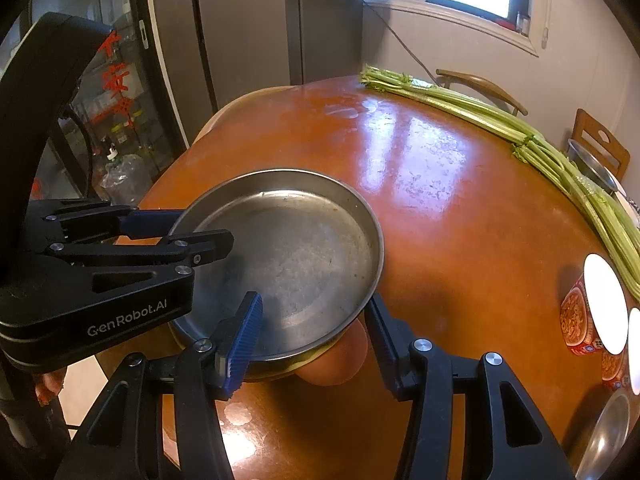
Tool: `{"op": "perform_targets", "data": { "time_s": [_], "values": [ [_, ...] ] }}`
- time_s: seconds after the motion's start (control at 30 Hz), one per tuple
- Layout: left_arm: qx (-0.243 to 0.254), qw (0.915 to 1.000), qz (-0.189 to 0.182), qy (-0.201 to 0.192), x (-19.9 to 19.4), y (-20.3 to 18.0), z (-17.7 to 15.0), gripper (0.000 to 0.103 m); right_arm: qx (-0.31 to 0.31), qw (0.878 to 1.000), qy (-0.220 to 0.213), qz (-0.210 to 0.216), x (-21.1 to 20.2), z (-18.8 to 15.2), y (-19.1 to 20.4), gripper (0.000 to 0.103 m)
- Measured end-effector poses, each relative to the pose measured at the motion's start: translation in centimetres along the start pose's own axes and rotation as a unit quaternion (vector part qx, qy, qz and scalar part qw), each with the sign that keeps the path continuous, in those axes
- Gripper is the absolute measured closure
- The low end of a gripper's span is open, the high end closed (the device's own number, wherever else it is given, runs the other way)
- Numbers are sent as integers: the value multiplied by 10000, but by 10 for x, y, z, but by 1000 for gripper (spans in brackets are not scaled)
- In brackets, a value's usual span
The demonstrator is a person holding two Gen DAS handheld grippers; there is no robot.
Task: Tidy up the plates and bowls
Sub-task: 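Lower the silver tray onto the cream dish with the left gripper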
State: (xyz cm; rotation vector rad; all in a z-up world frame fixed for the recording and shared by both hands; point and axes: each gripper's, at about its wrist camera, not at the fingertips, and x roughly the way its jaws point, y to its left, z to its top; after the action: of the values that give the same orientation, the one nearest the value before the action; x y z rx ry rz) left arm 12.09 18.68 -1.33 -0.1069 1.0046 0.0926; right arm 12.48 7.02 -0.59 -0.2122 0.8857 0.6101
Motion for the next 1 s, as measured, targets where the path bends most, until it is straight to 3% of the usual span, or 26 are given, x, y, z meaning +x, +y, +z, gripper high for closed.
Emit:
{"op": "perform_targets", "data": {
  "time_s": [0.47,1.0],
  "values": [
    [21,10000,11,-46,-3,0,-2,65,-26,10000,11,42,-1,-1,2,43],
    [-158,9995,81,-274,-22,14,-1,64,142,9995,-272,71,-17,4,-7,39]
  ]
}}
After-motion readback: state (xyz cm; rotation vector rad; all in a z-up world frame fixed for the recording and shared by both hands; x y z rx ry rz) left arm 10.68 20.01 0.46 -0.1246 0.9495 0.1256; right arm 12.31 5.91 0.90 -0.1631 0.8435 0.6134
